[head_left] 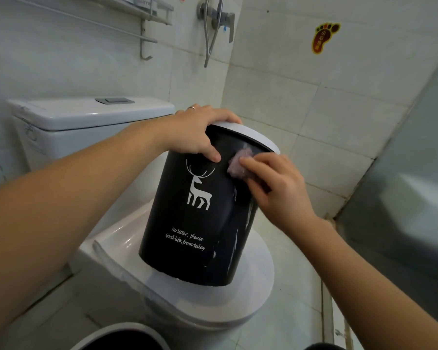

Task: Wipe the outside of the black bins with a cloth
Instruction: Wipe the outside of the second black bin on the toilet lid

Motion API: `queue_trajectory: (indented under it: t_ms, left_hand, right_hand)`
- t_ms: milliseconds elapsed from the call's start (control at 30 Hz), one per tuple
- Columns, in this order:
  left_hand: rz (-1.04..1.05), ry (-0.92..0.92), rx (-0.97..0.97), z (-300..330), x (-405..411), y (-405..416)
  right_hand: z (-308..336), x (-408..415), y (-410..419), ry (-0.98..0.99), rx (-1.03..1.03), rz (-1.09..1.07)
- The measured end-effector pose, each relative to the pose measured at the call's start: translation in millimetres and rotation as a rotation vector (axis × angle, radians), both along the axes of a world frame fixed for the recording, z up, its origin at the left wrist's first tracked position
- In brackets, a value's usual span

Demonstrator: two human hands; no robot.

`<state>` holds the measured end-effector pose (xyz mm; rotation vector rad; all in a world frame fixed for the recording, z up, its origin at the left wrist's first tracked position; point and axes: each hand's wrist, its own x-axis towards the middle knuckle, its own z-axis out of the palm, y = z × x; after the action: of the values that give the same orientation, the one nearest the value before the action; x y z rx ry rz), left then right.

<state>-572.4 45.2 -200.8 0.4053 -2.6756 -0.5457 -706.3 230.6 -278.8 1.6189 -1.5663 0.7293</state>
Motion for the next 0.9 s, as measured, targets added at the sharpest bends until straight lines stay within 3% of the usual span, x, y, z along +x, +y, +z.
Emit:
queue_trajectory:
  t_ms: [200, 400, 633, 767, 900]
  left_hand:
    - [-0.002, 0.007, 0.029, -1, 0, -2]
    - [-0.006, 0.007, 0.059, 0, 0, 0]
    - [-0.021, 0.041, 0.063, -1, -1, 1]
    - [-0.029, 0.034, 0.072, -1, -2, 2]
    - [-0.036, 0.043, 0.093, -2, 0, 2]
  right_hand:
    - [-16, 1, 10, 0.1, 0.09, 0.063]
    - [7, -5, -7, -0.086, -0.095, -0.064]
    - [-9, -1, 5, 0.107, 0.05, 0.057]
    - [9, -8, -6, 0.002, -0.086, -0.026]
    - [-2, -1, -5, -0.016, -0.071, -0.005]
